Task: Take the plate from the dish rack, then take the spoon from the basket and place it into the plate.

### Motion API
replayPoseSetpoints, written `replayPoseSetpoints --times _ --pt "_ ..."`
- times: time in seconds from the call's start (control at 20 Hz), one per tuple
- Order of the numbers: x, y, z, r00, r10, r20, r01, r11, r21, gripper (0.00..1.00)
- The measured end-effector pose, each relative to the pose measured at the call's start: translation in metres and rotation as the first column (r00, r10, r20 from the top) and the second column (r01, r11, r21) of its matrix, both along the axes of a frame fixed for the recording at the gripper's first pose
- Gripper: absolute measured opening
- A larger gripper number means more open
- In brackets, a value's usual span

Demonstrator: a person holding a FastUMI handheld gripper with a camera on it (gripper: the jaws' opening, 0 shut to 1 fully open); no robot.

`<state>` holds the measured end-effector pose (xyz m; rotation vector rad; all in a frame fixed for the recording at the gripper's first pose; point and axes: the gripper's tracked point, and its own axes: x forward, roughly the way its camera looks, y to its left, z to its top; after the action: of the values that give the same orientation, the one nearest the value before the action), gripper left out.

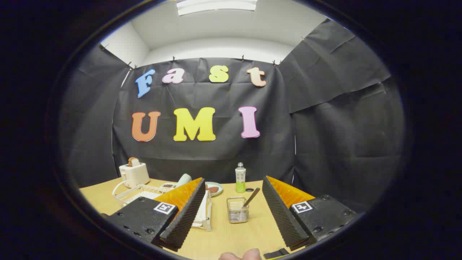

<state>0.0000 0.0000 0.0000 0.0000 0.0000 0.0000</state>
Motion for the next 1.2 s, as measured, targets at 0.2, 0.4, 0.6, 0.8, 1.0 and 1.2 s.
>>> replayPoseSetpoints --times 0.2,0.4,0.6,0.8,1.0,1.2 --pt "0.001 0.004 -0.006 1.0 0.005 -0.022 -0.005 1.0 0.014 1.0" --pt "0.002 0.006 -0.012 0.999 -0.003 -0.033 0.003 1.0 0.006 1.0" --pt "0.003 0.008 -0.014 0.999 -0.005 -0.033 0.005 1.0 -0.002 1.0" --pt "0.004 0.01 -0.012 1.0 -0.004 -0.028 0.004 1.0 -0.005 1.0" --pt "0.007 0.018 -0.007 1.0 0.008 -0.028 -0.009 1.0 -0.004 1.0" --pt "0.023 0.034 -0.005 0.996 0.059 -0.071 -0.061 0.998 -0.021 1.0"
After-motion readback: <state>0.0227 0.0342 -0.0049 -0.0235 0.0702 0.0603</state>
